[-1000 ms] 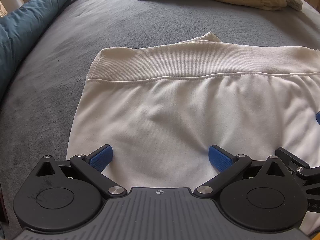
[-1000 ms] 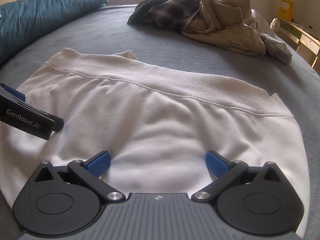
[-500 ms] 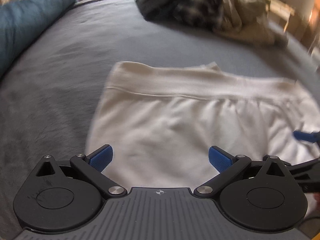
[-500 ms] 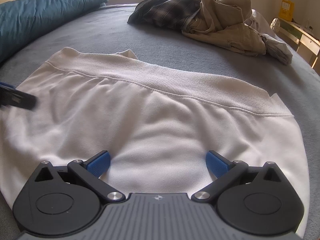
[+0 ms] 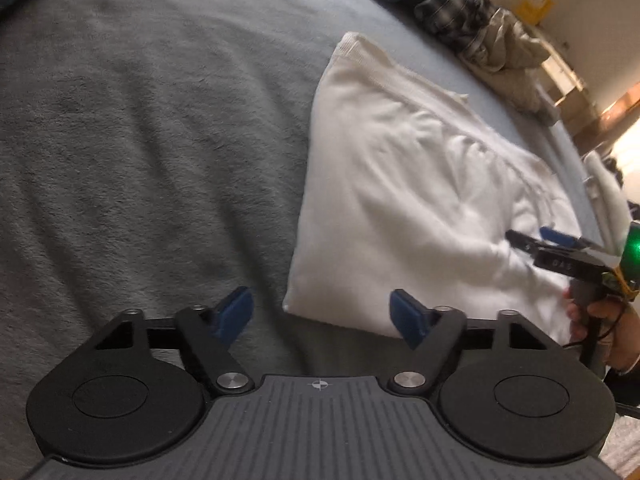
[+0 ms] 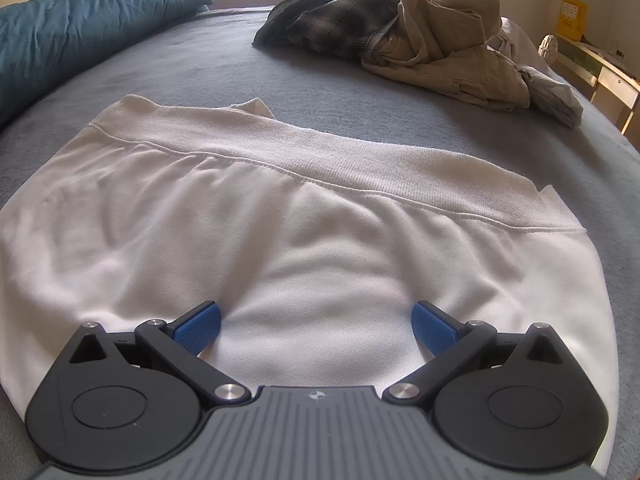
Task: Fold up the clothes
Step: 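Roll the left tool and close it on the sweatshirt side edge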
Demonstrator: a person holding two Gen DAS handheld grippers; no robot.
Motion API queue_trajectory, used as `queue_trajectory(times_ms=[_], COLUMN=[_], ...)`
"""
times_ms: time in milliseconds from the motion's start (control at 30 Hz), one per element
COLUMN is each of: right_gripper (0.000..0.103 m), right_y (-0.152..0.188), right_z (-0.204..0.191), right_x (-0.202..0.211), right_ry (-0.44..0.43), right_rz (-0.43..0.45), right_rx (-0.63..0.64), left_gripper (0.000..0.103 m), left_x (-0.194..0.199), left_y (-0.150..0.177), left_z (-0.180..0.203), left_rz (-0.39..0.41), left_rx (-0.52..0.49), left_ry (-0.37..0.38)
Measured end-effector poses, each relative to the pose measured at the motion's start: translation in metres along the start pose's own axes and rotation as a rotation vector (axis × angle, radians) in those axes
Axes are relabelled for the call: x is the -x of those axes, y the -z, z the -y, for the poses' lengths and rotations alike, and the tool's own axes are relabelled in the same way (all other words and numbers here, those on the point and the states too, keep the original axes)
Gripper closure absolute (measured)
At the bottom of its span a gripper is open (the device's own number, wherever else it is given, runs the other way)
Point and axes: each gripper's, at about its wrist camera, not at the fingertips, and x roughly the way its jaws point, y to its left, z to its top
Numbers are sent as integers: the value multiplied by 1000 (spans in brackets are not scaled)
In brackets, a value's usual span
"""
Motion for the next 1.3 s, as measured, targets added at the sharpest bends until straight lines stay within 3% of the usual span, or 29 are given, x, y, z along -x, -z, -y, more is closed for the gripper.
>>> queue_trajectory(times_ms=[67,367,700,867,1133,1300], right_gripper=[0,0,0,0,0,0], right_y=[0,1,1,1,2,2], right_z=[0,1,1,1,2,3], right_x=[0,1,0,0,-1,-3], right_ry=[1,3,-2,-4,-13,-14], right_rz=[-2,-2,-4,-2,3,7], right_rx=[-1,-10,-11,-13,-14,-15], left_gripper=[42,46,48,51,62,69], left_x=[-3,-35,-73,-91,-83,-93], left_y=[-1,-26,-68,-90,-70,-72], left_z=[1,-3,-7,-14,-29,-23], left_rz=[21,16,54,64,-20,-20], left_rx=[-9,-51,-21,41,66,92], left_ry=[16,84,154,207,304,279])
